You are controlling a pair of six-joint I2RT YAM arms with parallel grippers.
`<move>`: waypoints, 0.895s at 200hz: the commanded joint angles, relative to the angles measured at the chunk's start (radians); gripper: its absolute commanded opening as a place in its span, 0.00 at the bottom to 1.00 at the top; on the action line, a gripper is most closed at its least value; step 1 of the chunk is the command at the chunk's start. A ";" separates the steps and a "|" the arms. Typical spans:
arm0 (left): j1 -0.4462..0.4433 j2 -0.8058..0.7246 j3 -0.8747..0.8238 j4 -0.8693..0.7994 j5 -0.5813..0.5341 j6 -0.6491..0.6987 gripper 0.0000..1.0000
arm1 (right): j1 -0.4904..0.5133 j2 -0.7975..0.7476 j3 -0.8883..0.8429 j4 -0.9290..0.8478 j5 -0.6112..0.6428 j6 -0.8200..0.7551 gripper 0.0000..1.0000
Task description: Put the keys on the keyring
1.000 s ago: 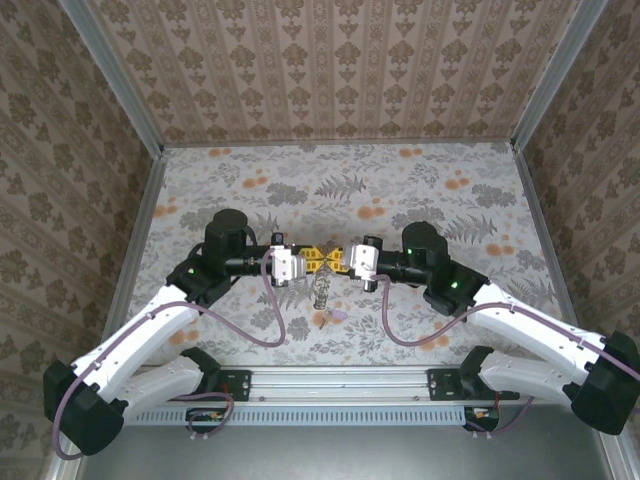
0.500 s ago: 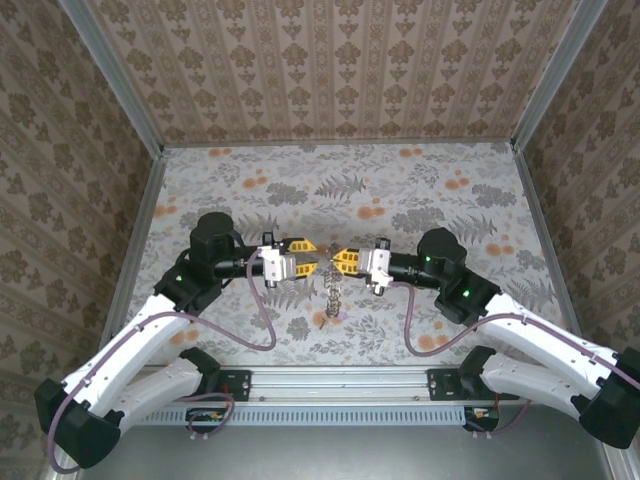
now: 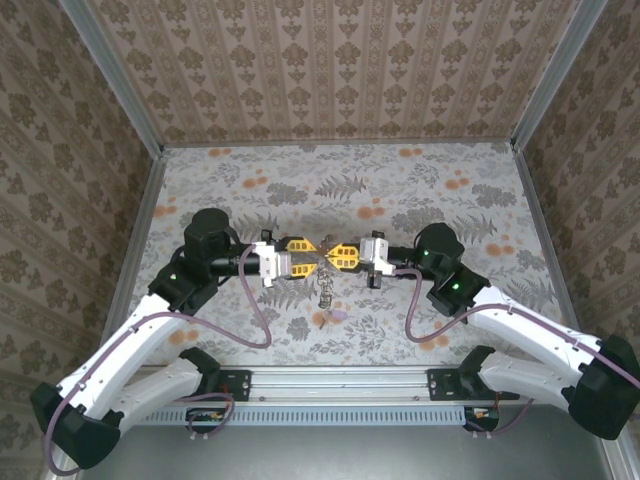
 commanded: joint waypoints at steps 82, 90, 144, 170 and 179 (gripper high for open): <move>-0.012 0.010 0.022 0.024 0.056 -0.019 0.18 | 0.007 0.027 0.055 0.044 -0.057 -0.008 0.00; -0.013 0.015 0.020 0.028 0.058 -0.019 0.18 | 0.008 0.030 0.060 0.029 -0.056 -0.019 0.00; -0.022 0.042 0.028 0.029 0.050 -0.008 0.17 | 0.010 0.046 0.061 0.026 -0.053 -0.033 0.00; -0.022 0.050 0.035 0.014 0.040 -0.001 0.04 | 0.010 0.049 0.062 0.012 -0.051 -0.048 0.00; -0.024 0.052 0.040 0.005 0.040 0.003 0.01 | 0.010 0.047 0.063 0.003 -0.047 -0.057 0.00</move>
